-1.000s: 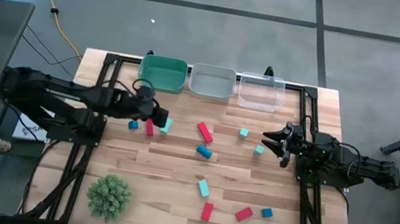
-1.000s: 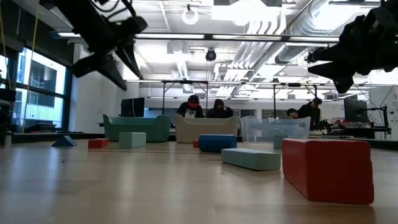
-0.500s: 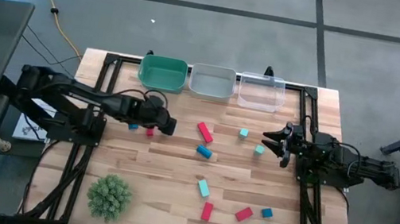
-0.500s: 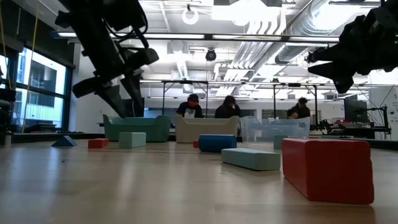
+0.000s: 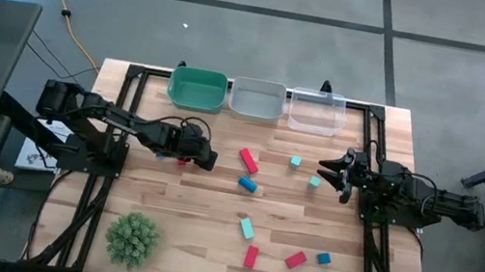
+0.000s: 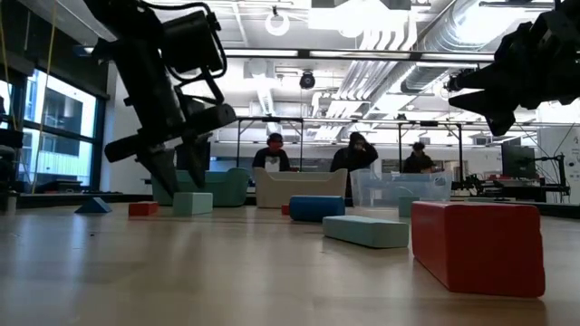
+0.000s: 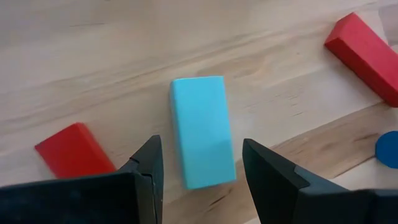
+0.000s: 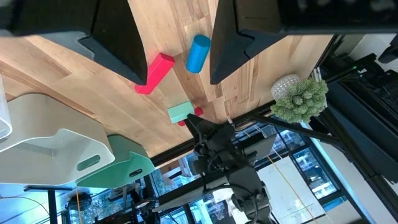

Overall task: Sort & place blocks by color
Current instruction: Put the light blue block into the transparent bin

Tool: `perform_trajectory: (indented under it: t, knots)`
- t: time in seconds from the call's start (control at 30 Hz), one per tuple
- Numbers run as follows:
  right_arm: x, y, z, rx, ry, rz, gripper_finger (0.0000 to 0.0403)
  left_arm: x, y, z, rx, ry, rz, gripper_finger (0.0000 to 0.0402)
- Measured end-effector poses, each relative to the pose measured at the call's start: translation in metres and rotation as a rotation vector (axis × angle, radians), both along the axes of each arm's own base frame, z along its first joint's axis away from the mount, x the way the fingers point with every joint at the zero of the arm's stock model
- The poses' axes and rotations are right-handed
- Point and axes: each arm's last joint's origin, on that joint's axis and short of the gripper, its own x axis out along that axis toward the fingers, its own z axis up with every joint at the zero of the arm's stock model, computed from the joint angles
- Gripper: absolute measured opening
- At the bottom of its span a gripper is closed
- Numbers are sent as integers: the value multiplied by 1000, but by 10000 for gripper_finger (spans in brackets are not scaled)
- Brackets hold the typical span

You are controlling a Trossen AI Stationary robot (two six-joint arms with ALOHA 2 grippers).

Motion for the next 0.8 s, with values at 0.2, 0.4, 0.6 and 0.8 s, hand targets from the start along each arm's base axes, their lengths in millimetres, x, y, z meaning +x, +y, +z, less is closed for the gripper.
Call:
perform_trajectory:
  t: [0.2, 0.4, 0.6, 0.8]
  knots:
    - [0, 0, 0, 0, -1, 0, 165, 4, 0, -11, -14, 25, -6, 145]
    - [0, 0, 0, 0, -1, 0, 165, 6, 1, -22, -14, 72, -5, 145]
    - [0, 0, 0, 0, -1, 0, 165, 9, 1, -22, 3, 88, -32, 145]
    - [0, 0, 0, 0, -1, 0, 165, 12, 2, -19, 19, 100, -69, 125]
